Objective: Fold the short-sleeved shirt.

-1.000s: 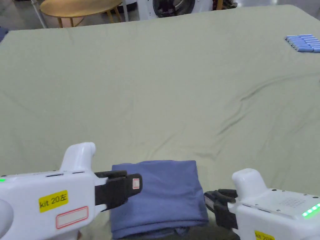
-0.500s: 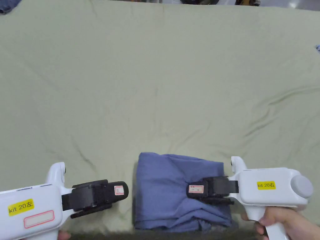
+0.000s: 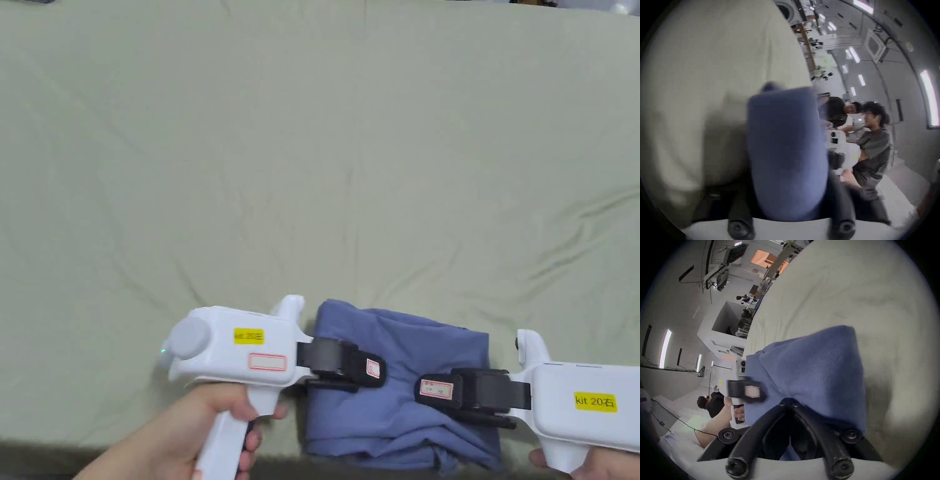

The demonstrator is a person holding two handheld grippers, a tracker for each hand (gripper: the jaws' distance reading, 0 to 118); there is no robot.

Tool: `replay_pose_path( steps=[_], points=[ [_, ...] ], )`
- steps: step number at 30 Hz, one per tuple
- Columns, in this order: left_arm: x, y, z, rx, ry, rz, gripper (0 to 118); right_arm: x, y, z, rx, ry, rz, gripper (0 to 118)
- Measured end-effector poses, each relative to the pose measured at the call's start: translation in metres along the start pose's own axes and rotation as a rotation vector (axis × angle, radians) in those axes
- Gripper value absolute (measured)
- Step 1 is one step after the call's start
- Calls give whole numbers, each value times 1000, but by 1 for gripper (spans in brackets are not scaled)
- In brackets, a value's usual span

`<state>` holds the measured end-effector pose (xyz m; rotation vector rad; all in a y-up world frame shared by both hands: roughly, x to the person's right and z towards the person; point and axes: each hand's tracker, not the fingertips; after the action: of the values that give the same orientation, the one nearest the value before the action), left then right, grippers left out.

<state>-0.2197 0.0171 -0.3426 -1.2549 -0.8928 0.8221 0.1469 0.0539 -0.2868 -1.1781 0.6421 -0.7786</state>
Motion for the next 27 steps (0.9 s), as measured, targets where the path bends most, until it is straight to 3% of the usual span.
replay_pose_path(
  steps=[3, 10, 16, 20, 23, 27],
  points=[
    [1, 4, 13, -18, -51, -18, 17, -2, -2, 4, 15, -2, -7, 0],
    [39, 2, 102, -49, 144, -222, 17, -23, -28, 29, 52, -38, 50, 0],
    [33, 38, 253, -56, 564, -246, 17, -35, -40, 31, 55, 18, 62, 0],
    [23, 68, 337, -80, 902, -228, 17, -56, -23, 22, 57, 33, 155, 0],
    [6, 88, 388, -82, 1100, -137, 17, -68, -2, 15, 72, 42, 192, 0],
    [-18, 102, 432, -14, 1221, 9, 17, -75, 24, 12, 81, 53, 215, 0]
  ],
)
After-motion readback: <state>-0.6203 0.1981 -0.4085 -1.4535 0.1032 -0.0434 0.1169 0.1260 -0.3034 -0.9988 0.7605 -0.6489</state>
